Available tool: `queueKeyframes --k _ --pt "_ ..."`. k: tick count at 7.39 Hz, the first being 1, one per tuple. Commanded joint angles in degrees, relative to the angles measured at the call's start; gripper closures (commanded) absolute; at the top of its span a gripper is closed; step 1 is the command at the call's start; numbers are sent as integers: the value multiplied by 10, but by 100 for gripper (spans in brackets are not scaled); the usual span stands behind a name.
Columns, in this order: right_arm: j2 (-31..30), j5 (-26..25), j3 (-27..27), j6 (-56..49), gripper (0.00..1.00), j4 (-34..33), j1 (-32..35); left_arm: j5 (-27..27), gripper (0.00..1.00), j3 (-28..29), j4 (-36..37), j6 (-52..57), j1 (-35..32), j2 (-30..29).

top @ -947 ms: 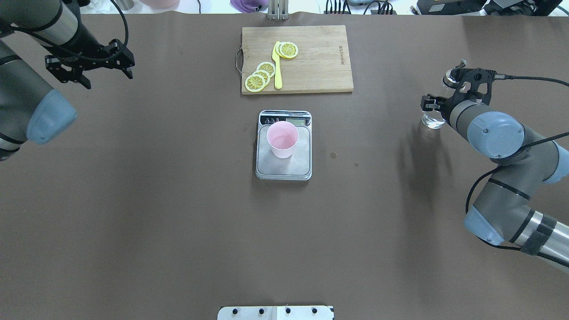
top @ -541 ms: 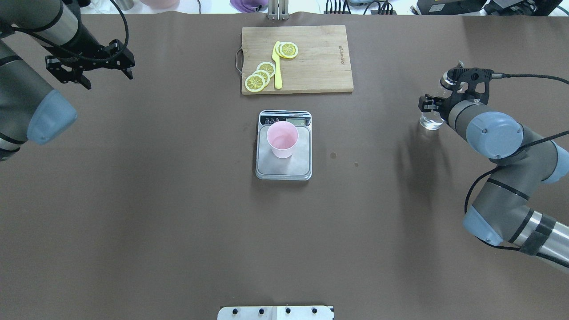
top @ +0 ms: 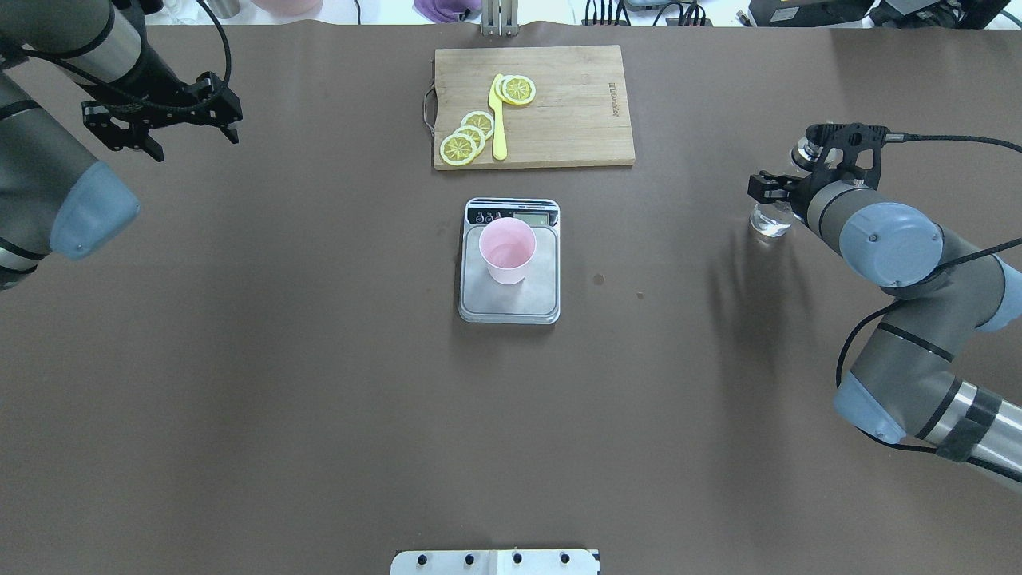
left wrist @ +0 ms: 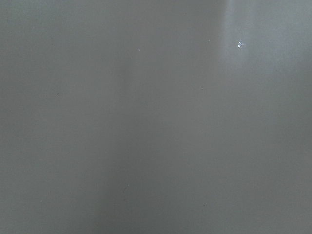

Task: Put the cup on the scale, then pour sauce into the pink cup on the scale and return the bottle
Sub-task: 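Lower the glass sauce bottle onto the table with the right gripper, then open the right gripper and withdraw it from the sauce bottle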

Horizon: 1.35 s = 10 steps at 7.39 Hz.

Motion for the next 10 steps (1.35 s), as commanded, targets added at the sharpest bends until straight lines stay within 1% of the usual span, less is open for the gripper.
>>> queueKeyframes --k 1,2,5,7,8,9,10 --pt "-4 2 15 1 1 -2 0 0 1 1 0 1 0 1" --pt "-11 2 19 2 0 -2 -1 0 1 0 0 1 0 0" --pt "-77 28 91 2 0 -2 -4 0 1 -3 0 0 0 1" --pt "-117 77 132 5 0 -2 -4 1 1 -3 0 1 0 1" --pt "-128 111 165 5 0 -9 -3 1 1 -2 0 1 0 2" --pt "-153 165 210 5 0 -29 3 1 1 -4 0 1 0 1" --pt "-155 229 248 1 0 -82 43 1 1 -4 0 1 0 1"
